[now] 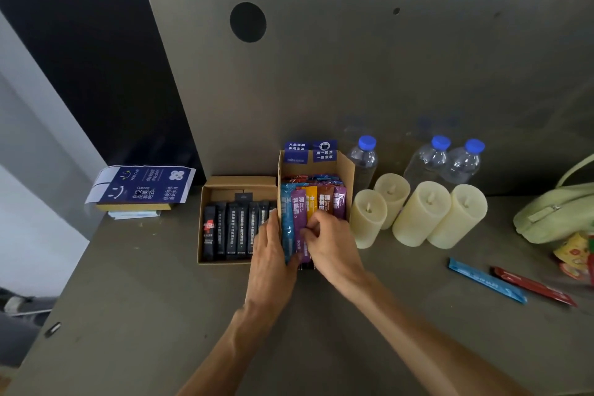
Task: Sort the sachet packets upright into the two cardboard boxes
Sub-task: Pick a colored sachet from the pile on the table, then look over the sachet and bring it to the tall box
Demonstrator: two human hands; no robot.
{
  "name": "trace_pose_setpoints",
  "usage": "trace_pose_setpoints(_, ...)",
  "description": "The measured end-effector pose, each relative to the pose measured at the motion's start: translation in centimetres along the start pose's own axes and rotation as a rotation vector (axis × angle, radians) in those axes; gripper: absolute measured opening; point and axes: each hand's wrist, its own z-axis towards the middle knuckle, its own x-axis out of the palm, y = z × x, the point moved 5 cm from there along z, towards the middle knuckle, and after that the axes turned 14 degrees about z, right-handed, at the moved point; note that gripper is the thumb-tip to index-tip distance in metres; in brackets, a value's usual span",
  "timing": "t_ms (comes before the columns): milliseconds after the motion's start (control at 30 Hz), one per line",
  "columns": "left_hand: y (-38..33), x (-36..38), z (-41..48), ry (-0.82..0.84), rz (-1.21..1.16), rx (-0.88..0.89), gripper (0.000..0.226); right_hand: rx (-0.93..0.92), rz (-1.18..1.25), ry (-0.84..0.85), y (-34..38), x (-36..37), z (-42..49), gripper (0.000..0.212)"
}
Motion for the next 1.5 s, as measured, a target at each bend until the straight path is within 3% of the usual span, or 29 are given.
trace_pose_setpoints(233,0.1,0.1,0.1,0.022,0.011,-0.009,0.096,-0.071,-0.141,0.024,2.0,-0.3,1.9,0.014)
trace_pose_setpoints(467,0.1,-0.5,-0.9,-0.028,-0.004,-0.016,0.095,-0.066,-0.055,0.023,1.7,-0.9,1.1,0.012)
trace_pose_setpoints(667,-2.4,-1.8,-3.8,-0.131,0.023,0.010,0.068,-0.073,0.036,-0.009,-1.1,-6.2,-2.7,0.011)
trace_pose_setpoints(767,-5.7,-0.7,-4.4,-0.053,0.016,0.168,0.037,-0.066,-0.015,-0.041,-4.7,-10.6,-4.8,0.007)
trace_pose_setpoints(900,-10.6,4.2,-4.2,0.187,0.045,0.406,0.021,-0.019,-0.143,-0.093,-12.8,-16.6,-7.2,0.002)
trace_pose_setpoints(1067,-18.5,13.8,-4.0,0.436,0.303,0.577,0.035,0.192,-0.407,-0.157,-23.5,-23.2,-9.9,0.031)
trace_pose_setpoints(1300,-24.2,24.9,-3.5,0.427,0.595,0.824,0.062,0.225,-0.476,-0.159,-28.2,-26.2,-11.1,0.043)
trace_pose_setpoints(1500,-24.8,25.0,-3.3,0.363,0.505,0.781,0.037,0.203,-0.422,-0.140,-28.1,-27.2,-10.7,0.041)
